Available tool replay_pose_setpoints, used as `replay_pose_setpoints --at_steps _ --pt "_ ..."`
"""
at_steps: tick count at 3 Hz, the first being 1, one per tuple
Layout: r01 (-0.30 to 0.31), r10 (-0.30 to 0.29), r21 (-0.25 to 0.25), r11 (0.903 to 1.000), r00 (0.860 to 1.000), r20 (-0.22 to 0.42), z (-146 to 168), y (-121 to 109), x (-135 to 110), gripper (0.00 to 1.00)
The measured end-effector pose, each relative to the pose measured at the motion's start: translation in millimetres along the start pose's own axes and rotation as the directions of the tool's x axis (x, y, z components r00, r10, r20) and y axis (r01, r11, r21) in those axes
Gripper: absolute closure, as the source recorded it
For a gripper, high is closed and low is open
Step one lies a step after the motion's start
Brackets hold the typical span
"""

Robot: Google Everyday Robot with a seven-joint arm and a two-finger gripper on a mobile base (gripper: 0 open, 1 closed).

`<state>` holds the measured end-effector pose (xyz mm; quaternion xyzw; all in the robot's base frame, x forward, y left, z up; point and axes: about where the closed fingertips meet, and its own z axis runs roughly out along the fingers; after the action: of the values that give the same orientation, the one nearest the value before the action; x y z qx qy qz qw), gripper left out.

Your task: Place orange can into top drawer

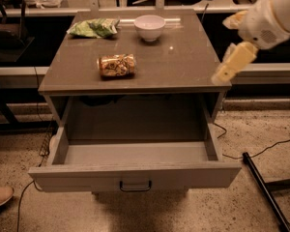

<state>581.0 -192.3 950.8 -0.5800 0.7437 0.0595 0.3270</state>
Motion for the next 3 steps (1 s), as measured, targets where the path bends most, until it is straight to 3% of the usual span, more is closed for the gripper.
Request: replay_pose_setpoints --at_steps 1,2,3 --pt "0.015 -0.015 -0.001 0.9999 0.995 0.094 40 -39 -27 0.00" --pt "0.079 -0.071 -0.044 0.9959 0.985 0.160 86 -55 -73 0.00" --pt "0.084 -0.076 -0.046 0.9954 0.984 0.161 91 -54 -76 0.00"
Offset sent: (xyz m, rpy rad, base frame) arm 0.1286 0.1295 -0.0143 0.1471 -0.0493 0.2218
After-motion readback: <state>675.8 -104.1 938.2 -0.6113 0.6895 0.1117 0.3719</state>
